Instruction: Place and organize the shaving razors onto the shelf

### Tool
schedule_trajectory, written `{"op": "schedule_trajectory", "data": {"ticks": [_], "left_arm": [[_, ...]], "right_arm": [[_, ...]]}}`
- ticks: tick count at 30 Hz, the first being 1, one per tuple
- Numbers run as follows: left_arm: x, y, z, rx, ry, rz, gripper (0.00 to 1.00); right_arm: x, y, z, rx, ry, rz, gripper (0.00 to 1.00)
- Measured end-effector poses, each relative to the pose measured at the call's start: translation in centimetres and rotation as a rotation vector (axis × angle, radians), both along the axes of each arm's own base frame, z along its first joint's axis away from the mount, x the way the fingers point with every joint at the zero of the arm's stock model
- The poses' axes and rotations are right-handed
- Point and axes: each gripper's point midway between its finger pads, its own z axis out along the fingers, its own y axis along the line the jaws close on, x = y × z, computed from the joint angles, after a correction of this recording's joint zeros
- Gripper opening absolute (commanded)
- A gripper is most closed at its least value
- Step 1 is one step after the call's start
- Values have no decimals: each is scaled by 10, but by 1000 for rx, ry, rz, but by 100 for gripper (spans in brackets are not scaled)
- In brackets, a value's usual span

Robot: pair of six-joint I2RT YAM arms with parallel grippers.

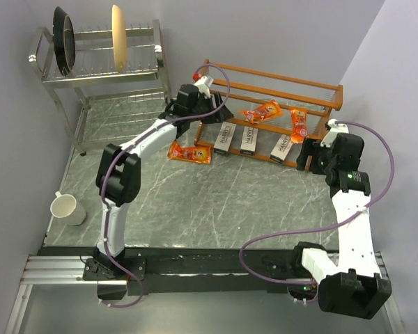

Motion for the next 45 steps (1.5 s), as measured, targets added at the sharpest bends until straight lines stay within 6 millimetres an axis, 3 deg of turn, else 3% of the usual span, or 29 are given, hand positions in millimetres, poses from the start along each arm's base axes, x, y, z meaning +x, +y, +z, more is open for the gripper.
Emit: {"op": "schedule_trajectory", "data": {"ticks": [5, 14, 20, 24, 27, 34, 40, 43, 45], "left_arm": [[1, -20, 0, -116, 67, -15, 66], [10, -35, 15, -265, 123, 8, 60], [20, -48, 18, -319, 117, 13, 43], [16, -56, 21, -340, 132, 8, 30], [9, -64, 22, -351, 149, -3, 29], [-9, -83, 20, -365, 198, -31, 27], [-22, -93, 5, -354, 247, -41, 27], [-26, -94, -5, -340, 273, -40, 31], [-28, -94, -9, -333, 282, -38, 46]], "right_arm": [[-1, -5, 0, -3, 1, -17, 89], [-2, -13, -1, -2, 4, -47, 89], [-2, -18, -3, 0, 11, -62, 89], [-2, -20, -3, 2, 13, -71, 89], [-3, -21, -3, 2, 13, -75, 89], [-3, -22, -3, 8, 13, -80, 89], [-3, -22, -3, 10, 12, -81, 89], [-3, -22, -3, 11, 12, -82, 89], [-3, -22, -3, 13, 12, -84, 89]]}}
